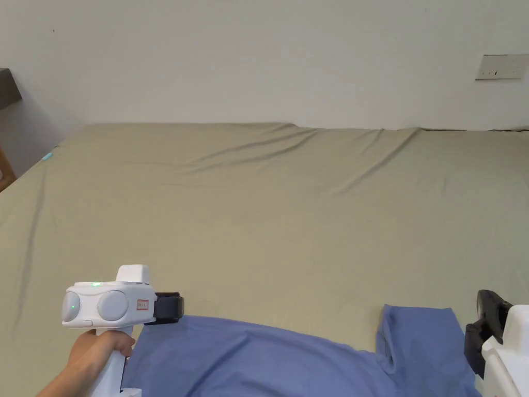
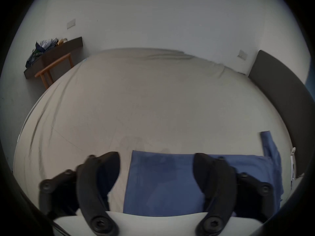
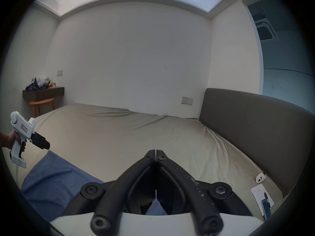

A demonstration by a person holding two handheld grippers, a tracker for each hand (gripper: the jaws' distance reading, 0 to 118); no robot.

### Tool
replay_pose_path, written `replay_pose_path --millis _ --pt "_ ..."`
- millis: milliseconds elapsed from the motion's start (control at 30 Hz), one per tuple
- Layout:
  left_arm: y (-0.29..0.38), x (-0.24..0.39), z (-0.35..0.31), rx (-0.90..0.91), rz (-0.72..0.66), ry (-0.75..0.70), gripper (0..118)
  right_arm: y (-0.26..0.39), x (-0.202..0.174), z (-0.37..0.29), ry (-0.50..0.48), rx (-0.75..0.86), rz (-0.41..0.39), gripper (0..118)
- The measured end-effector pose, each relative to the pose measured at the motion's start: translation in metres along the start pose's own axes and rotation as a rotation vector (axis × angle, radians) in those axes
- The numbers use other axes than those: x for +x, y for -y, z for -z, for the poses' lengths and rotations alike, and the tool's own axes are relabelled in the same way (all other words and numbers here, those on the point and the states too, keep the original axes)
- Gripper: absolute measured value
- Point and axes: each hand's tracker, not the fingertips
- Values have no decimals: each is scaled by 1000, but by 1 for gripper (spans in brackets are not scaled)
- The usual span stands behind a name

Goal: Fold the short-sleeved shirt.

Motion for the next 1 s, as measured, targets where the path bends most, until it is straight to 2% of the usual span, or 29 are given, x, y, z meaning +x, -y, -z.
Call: replay_pose_path --millis 100,133,167,200,233,300,333,367,400,433,467,633,667,733,767,867,900,933,1000 --pt "-2 -10 44 -88 -19 -37 96 10 -2 16 8 -30 -13 1" --pt "0 -11 52 -94 -13 -27 92 13 -3 20 10 -41 -16 1" --pt "6 -1 47 -119 -11 -25 81 16 -3 25 10 -52 -18 1" --pt "9 0 52 -152 -8 -17 77 18 -2 28 8 -62 -18 1" --pt "14 3 46 -114 18 -62 77 21 -1 29 7 -73 -20 1" --pt "13 10 44 -95 37 -44 76 24 2 33 5 -92 -20 1" --pt "14 12 39 -87 61 -43 71 25 5 35 2 -107 -15 1" --pt "13 12 36 -86 71 -34 61 26 9 37 -3 -124 -1 1" --pt "13 12 34 -82 78 -46 45 27 13 39 -5 -138 18 1" --pt "11 10 38 -81 82 -41 26 27 18 43 -2 -147 25 1" --pt "10 9 34 -85 75 -22 3 27 23 49 -4 -168 33 1" --pt "5 15 -17 53 77 5 3 40 53 96 -29 -368 90 2" --pt "4 16 -27 69 80 20 3 44 56 107 -31 -416 70 5" --pt "5 20 -53 117 92 30 3 57 62 134 -48 -521 75 20" --pt "5 20 -61 125 96 38 3 63 63 143 -68 -574 40 42" --pt "4 23 -86 148 98 62 3 88 63 167 -73 -688 49 97" --pt "3 24 -92 153 101 69 3 95 61 171 -87 -708 67 103" --pt "3 24 -97 158 106 75 3 102 61 175 -98 -747 86 103" --pt "3 28 -101 163 116 77 3 114 55 181 -101 -805 58 103"
